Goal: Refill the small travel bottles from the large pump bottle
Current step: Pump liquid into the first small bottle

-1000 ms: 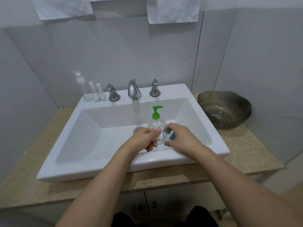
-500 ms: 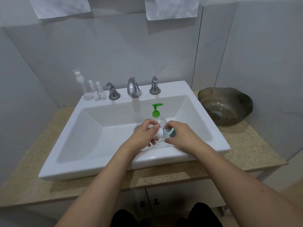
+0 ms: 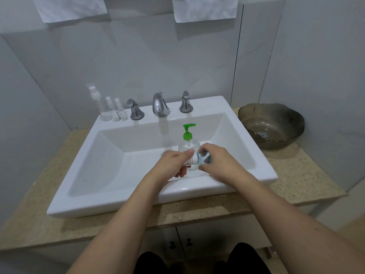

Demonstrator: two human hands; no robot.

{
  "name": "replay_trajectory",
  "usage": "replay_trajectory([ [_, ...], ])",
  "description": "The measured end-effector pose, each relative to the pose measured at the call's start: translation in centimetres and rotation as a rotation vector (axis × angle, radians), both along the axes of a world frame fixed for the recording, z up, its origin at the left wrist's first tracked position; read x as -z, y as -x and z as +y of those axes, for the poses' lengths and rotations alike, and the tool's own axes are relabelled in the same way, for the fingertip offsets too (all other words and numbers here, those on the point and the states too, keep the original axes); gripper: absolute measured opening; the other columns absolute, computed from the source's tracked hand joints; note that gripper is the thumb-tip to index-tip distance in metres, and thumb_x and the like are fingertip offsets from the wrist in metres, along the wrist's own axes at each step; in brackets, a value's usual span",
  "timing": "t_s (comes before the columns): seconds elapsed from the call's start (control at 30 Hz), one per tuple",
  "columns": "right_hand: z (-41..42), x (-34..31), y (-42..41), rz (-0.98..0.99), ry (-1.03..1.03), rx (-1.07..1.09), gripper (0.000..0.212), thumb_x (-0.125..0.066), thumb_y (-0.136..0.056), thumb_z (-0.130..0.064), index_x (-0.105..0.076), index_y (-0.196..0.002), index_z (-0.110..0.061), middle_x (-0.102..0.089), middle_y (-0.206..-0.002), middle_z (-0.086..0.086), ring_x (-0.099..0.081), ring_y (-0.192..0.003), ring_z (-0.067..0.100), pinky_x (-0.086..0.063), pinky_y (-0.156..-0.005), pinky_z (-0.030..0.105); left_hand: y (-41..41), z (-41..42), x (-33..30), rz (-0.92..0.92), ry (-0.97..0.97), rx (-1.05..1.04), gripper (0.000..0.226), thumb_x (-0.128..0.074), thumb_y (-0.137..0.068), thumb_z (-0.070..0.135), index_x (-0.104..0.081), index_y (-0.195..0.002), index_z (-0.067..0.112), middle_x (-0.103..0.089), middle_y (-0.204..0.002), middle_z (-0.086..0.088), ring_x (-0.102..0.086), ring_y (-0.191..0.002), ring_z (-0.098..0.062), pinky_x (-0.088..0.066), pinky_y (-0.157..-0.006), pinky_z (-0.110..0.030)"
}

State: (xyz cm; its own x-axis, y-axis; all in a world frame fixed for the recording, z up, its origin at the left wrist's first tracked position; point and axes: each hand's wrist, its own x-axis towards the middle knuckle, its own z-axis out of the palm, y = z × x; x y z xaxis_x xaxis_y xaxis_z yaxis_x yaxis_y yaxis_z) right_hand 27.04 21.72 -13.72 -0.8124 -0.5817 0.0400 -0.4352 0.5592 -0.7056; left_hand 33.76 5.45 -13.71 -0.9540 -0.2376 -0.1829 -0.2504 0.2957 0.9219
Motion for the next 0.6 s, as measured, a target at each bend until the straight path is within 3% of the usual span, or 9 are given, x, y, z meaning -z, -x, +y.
replay_trajectory([
  [0.17, -0.1, 0.0, -0.1, 0.005, -0.003, -0.011, 0.032, -0.071, -0.08, -0.017, -0.054, -0.105, -0.026, -0.055, -0.103, -0.009, -0.057, -0.088, 0.011, -0.047, -0.076, 0.027, 0.1, -0.2, -0.2, -0.042, -0.066, -0.077, 0.043, -0.059, -0.09, 0.044, -0.065, -0.072, 0.006, -0.054, -0.054, -0.007, -0.043, -0.046, -0.016, -0.034, -0.049, -0.025],
  [0.37, 0.2, 0.1, 0.1, 0.034, 0.106, 0.078, 0.031, -0.069, -0.085, -0.022, -0.047, -0.105, -0.021, -0.054, -0.104, -0.007, -0.055, -0.09, 0.014, -0.04, -0.073, 0.028, 0.2, -1.8, -0.5, -0.055, -0.53, -0.368, 0.026, -0.054, -0.085, 0.036, -0.055, -0.072, 0.013, -0.047, -0.052, -0.001, -0.028, -0.036, -0.011, -0.023, -0.044, -0.019],
  [0.5, 0.1, -0.1, 0.3, -0.016, 0.188, 0.193, 0.036, -0.06, -0.092, -0.034, -0.04, -0.116, -0.017, -0.051, -0.108, -0.003, -0.054, -0.096, 0.019, -0.042, -0.081, 0.032, 0.1, -2.0, -0.4, 0.051, -0.53, -0.32, 0.029, -0.056, -0.092, 0.041, -0.061, -0.081, 0.014, -0.058, -0.061, -0.001, -0.044, -0.048, -0.011, -0.036, -0.053, -0.024],
  [0.6, 0.0, -0.3, 0.5, -0.059, 0.232, 0.256, 0.044, -0.051, -0.095, -0.041, -0.035, -0.126, -0.014, -0.05, -0.11, -0.001, -0.052, -0.1, 0.02, -0.041, -0.083, 0.032, 0.1, -1.7, -0.2, 0.131, -0.485, -0.229, 0.016, -0.061, -0.093, 0.03, -0.058, -0.094, 0.015, -0.07, -0.08, -0.001, -0.056, -0.067, -0.015, -0.044, -0.062, -0.025],
])
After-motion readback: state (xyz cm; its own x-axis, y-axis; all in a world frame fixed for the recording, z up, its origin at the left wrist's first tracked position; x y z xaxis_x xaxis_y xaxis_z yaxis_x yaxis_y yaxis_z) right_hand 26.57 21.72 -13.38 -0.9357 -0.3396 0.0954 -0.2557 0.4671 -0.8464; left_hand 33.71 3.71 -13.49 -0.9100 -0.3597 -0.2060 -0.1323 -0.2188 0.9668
